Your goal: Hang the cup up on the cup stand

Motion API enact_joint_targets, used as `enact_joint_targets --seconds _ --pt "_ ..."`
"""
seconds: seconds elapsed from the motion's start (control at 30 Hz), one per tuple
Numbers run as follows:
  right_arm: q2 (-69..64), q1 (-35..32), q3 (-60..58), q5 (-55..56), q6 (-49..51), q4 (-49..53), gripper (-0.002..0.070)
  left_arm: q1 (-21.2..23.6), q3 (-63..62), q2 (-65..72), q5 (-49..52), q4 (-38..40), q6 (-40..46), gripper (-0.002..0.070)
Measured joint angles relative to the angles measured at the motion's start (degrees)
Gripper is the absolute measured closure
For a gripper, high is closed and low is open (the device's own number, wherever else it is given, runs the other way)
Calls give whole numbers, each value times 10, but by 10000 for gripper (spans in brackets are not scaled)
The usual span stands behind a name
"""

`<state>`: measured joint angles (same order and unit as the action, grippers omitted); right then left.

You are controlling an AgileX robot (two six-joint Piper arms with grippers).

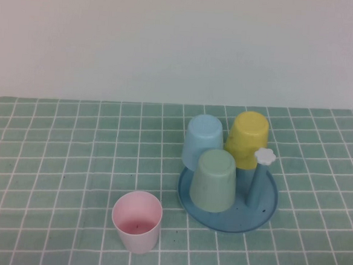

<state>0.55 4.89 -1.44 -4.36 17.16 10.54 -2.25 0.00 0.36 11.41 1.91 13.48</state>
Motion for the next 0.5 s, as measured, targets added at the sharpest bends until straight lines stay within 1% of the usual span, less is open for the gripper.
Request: enact_joint_targets --seconds 0.1,0.13,0.2,0.3,0.37,0.5 --pt "0 0 0 57 2 -1 678 0 0 0 -3 -23 0 677" --pt "0 0 0 74 5 -1 678 0 0 0 -15 -10 -10 677" --pt "0 0 0 113 11 -1 678 0 0 0 -57 66 -71 677" --pt "0 1 0 152 16 -4 678 0 0 0 -108 207 -154 677" --pt "0 1 0 174 51 -17 678 0 0 0 -129 265 -174 677" --pt "0 1 0 203 164 -41 678 0 0 0 -175 351 -188 677"
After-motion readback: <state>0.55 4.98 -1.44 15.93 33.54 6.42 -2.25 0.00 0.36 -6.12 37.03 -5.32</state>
